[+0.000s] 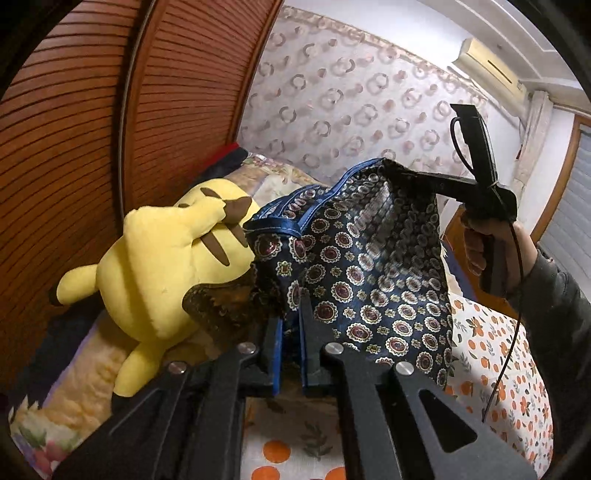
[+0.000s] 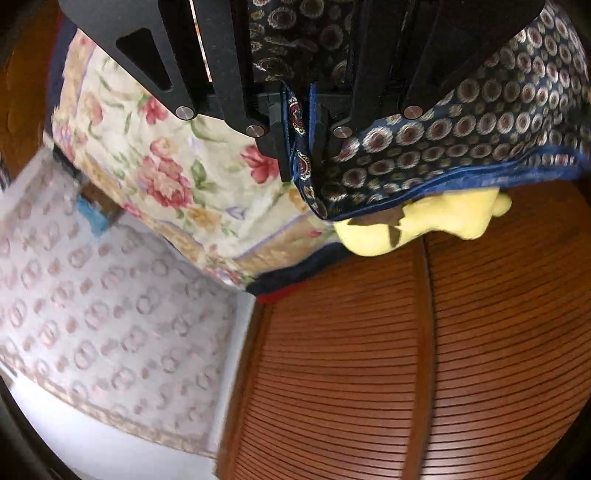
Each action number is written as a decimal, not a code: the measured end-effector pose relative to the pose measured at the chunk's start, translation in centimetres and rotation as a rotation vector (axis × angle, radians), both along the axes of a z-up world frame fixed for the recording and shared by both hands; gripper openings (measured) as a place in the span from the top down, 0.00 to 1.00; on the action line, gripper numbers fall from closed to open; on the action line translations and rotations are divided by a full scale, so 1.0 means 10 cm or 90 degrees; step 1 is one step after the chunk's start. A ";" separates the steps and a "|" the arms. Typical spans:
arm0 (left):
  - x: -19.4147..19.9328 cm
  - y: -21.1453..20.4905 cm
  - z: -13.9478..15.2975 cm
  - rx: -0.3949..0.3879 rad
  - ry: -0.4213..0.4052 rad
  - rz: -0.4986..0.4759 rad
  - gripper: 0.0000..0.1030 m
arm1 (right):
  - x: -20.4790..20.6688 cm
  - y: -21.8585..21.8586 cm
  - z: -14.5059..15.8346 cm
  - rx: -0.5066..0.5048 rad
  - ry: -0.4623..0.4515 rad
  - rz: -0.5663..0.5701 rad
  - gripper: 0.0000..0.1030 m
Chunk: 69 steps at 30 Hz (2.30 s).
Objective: Fold small clothes
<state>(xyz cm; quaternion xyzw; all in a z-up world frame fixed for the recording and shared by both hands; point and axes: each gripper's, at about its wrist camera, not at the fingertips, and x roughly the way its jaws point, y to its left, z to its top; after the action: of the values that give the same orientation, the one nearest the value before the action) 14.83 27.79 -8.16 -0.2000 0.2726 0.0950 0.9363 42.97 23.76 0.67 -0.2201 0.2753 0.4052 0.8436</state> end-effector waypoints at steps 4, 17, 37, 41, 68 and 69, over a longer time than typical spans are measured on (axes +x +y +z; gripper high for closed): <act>-0.04 -0.01 0.09 0.015 -0.003 -0.004 0.89 | -0.07 -0.04 0.04 -0.001 -0.011 -0.003 0.68; -0.18 -0.27 0.43 0.090 -0.015 -0.055 0.42 | -0.57 -0.43 0.23 0.042 0.016 -0.013 0.57; -0.36 -1.38 0.67 0.157 -0.037 -0.162 0.38 | -1.75 -2.00 0.26 0.120 0.036 -0.141 0.40; -0.38 -1.65 0.66 0.162 -0.037 -0.186 0.38 | -2.06 -2.32 0.29 0.131 0.024 -0.167 0.34; -0.63 -2.56 1.22 0.195 -0.065 -0.205 0.38 | -3.23 -3.66 0.72 0.201 -0.081 -0.402 0.22; -0.64 -2.57 1.24 0.196 -0.067 -0.205 0.38 | -3.24 -3.67 0.73 0.202 -0.084 -0.407 0.22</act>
<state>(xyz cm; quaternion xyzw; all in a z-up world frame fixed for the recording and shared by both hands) 8.38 2.13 4.20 -0.0133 0.2339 -0.0257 0.9718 10.58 -12.98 7.99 -0.0148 0.2090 0.1438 0.9672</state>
